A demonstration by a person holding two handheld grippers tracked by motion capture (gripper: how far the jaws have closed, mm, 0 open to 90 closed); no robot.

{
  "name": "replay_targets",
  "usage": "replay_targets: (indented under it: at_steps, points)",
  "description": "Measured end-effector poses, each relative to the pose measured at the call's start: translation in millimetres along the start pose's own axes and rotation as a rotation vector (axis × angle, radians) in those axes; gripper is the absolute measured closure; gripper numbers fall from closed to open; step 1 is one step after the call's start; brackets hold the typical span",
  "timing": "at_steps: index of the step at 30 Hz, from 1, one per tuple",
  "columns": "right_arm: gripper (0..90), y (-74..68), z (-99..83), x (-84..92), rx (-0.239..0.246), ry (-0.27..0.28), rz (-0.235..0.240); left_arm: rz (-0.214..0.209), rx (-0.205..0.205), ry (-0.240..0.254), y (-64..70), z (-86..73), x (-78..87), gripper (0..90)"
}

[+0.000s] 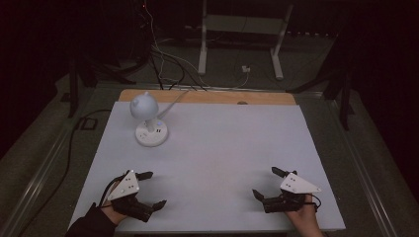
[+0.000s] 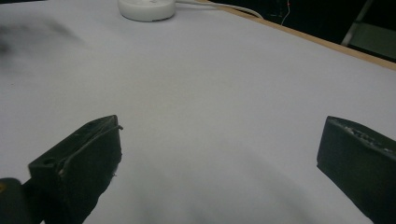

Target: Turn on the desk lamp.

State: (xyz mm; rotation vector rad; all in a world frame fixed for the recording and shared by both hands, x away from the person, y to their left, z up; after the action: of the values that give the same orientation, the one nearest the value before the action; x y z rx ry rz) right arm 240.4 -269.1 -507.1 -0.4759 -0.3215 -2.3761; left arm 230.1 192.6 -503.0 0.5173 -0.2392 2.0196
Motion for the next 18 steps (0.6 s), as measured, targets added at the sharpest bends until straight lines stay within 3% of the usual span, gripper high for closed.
replay_targets:
  at_steps: [8, 18]
  points:
    - [0.0, -0.3, 0.0, -0.6, 0.002, -0.001, 0.002, -0.004, 0.004, 0.005, 0.7, 0.2, 0.3, 0.2]
    - [0.0, 0.5, 1.8, 0.4, -0.011, 0.017, -0.002, -0.048, -0.015, -0.006, 7.5, 7.7, 1.3, 0.2]
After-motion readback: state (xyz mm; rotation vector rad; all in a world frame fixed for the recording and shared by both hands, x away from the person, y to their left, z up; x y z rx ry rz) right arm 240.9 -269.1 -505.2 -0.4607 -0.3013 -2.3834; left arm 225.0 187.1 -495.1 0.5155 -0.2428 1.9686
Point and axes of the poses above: each handheld gripper's, and its own axes: x roughly backward along the jaws, z roughly out of its top, y roughly to its right, the point moved 1 cm from there along -x, roughly forward along the jaws, and after that the axes turned 3 degrees about -z, right-handed, at the moved point
